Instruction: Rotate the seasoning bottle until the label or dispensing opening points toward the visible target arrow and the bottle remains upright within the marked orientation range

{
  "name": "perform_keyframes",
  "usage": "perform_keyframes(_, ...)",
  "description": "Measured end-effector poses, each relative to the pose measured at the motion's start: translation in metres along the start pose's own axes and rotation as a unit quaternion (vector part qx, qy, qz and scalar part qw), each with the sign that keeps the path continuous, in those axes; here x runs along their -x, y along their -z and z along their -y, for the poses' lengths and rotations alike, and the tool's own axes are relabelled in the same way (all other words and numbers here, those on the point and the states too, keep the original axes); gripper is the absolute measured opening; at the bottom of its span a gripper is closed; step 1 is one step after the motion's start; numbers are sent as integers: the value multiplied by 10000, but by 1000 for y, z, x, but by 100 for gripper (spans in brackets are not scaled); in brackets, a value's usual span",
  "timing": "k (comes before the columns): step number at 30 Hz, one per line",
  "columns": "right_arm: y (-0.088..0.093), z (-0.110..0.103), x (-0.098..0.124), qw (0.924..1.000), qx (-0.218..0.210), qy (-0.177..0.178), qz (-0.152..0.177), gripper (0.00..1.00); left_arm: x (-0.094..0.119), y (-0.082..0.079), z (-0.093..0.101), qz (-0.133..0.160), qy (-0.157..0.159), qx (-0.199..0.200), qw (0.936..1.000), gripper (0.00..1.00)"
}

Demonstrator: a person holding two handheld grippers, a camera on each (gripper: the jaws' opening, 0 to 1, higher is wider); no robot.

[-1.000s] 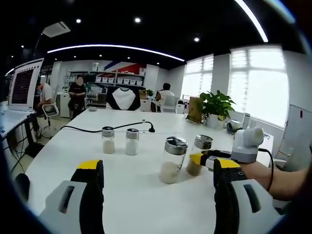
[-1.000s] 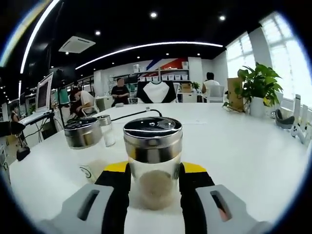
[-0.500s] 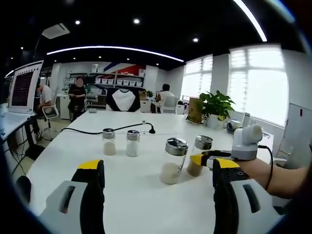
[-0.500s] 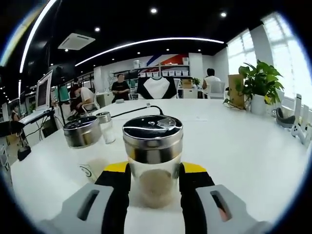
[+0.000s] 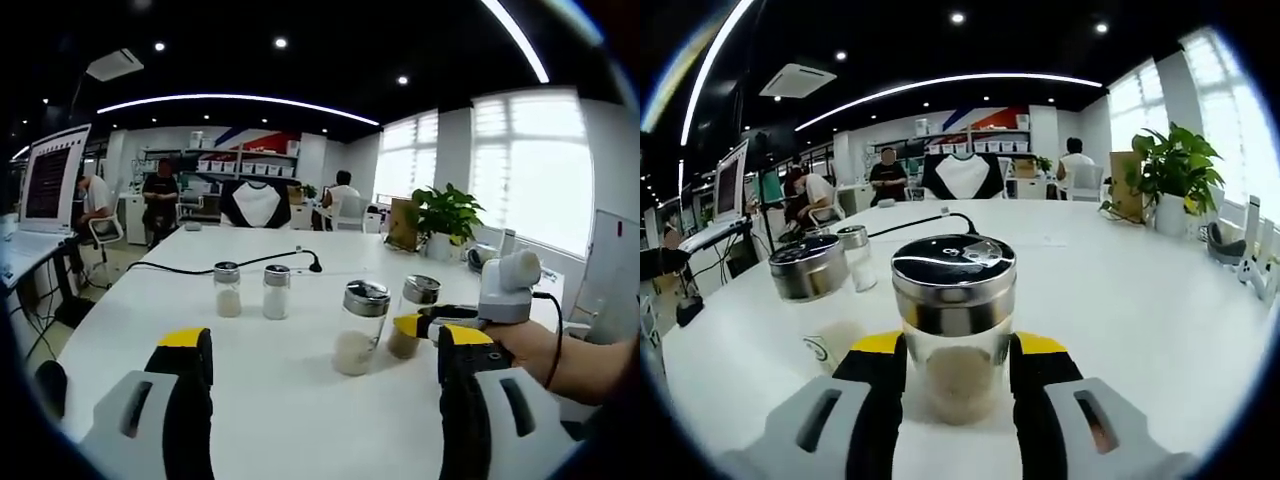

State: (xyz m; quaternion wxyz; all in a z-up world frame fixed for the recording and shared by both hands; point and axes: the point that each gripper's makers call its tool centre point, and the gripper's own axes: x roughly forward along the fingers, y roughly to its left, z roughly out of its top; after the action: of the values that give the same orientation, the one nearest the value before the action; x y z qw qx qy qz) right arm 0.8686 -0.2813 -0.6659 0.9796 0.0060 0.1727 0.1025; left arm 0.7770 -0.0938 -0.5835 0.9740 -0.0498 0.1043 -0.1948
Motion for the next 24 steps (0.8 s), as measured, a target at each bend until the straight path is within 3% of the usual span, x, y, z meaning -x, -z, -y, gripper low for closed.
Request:
perform_keyframes(5,2,2,3,10000,-12,-14,-19,45,0,1,0,-15,4,6,10000,99)
perform_keyframes(10,2,-5,5,9996,-43,-286,-38,54,-1,2,2,-43,38,-54,10000,100)
perform_keyframes(16,2,0,10,9994,36,-325,-70,54,0,0,2,-8,42,-71,10000,100)
perform_keyframes(21,0,1,21,9980,246,-585,-49,57,2,-1,-2,13,2,-48,10000,100)
perform_keyframes(24,-3,0,24,9951,312,-941,-63,57,3,-1,-3,65,-14,78,9999,100)
